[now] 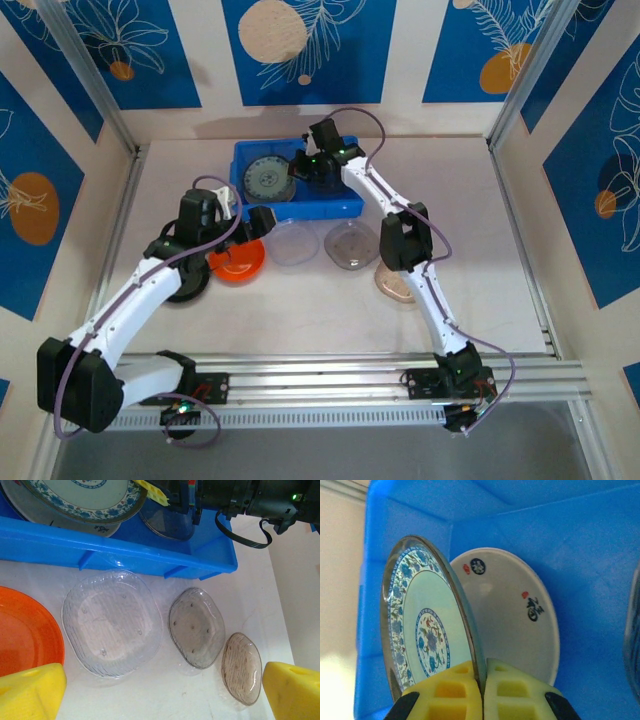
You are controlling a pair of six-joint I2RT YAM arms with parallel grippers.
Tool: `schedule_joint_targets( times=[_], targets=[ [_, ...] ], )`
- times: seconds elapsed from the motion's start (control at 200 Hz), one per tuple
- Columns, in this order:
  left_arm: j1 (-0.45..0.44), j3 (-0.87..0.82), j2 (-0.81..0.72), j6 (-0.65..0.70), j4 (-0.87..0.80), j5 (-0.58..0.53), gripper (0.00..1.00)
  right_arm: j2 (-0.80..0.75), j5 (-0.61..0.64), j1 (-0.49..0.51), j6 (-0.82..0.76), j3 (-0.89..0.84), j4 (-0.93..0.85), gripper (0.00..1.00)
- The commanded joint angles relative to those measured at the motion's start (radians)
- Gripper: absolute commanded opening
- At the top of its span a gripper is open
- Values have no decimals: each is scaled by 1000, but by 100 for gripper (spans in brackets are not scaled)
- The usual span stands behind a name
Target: Place the plates into the plastic bin on the countertop
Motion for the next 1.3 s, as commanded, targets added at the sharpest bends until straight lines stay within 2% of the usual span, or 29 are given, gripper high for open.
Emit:
schedule_joint_targets(
  times=[0.0, 0.16, 0.41, 0.57, 0.7, 0.8, 1.216, 1.296],
  targets=[
    [5, 1, 14, 15, 25, -8, 100, 7, -3, -5, 30, 7, 36, 0],
    [5, -18, 33, -8, 50, -7, 100, 68, -1, 0, 30, 66, -4, 0],
    [3, -16, 67, -12, 83, 1, 100, 83, 47, 25, 12, 77, -25, 0],
    [3, -14, 76, -14, 87, 3, 100, 83, 80, 34, -15, 103, -60, 30],
    [1, -10, 75, -11, 86, 0, 100, 82, 106, 39, -36, 129, -87, 43],
    [-1, -1, 75, -4, 80, -4, 100, 74, 135, 43, -56, 153, -115, 48],
    [-9, 19, 93, 30, 76, -53, 100, -17, 176, 46, -107, 114, -133, 52],
    [-9, 22, 82, 36, 64, -85, 100, -38, 196, 50, -125, 94, -132, 59]
  ],
)
